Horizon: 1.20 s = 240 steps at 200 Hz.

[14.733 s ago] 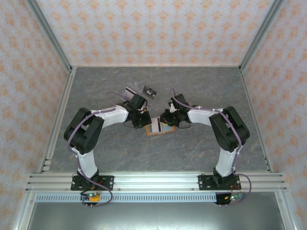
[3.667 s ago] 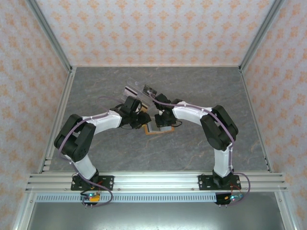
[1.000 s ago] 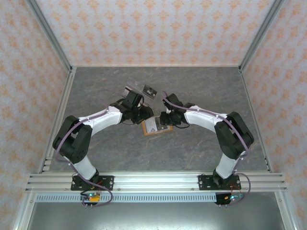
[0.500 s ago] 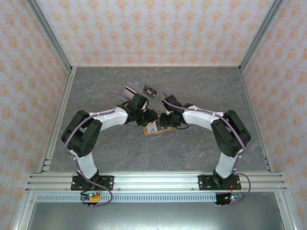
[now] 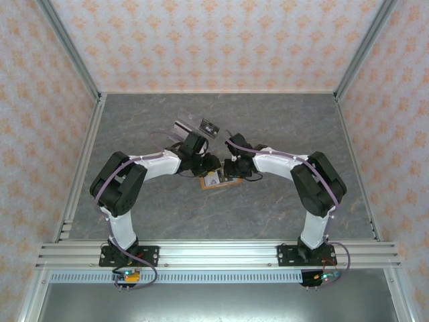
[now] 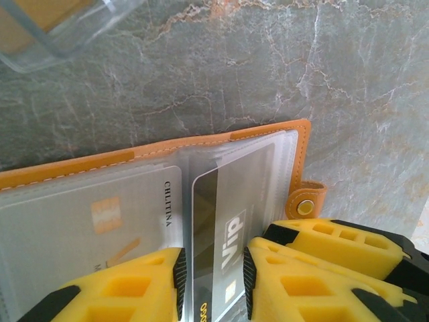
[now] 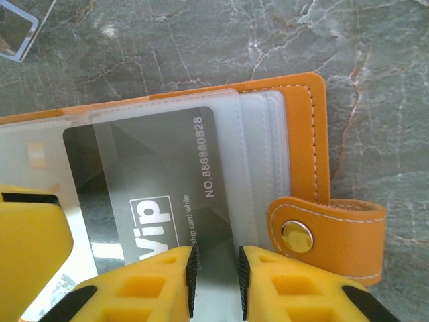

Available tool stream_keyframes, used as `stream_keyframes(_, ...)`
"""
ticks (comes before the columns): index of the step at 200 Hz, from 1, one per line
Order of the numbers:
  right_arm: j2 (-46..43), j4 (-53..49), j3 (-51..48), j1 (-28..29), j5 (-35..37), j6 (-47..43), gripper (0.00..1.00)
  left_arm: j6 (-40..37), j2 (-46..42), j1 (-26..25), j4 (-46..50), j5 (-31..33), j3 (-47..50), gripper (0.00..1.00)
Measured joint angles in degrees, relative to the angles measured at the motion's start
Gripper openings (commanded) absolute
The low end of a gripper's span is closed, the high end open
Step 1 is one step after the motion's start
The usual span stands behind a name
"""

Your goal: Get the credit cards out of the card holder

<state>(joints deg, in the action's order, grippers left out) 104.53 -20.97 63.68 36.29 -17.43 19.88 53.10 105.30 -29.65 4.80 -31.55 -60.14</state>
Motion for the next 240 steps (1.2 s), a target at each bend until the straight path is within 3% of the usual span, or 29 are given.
stream_keyframes(240, 0.8, -1.0, 0.9, -0.1, 0.1, 0.0, 0.2, -3.4, 2.8, 0.1, -3.5, -4.2, 0.9, 0.17)
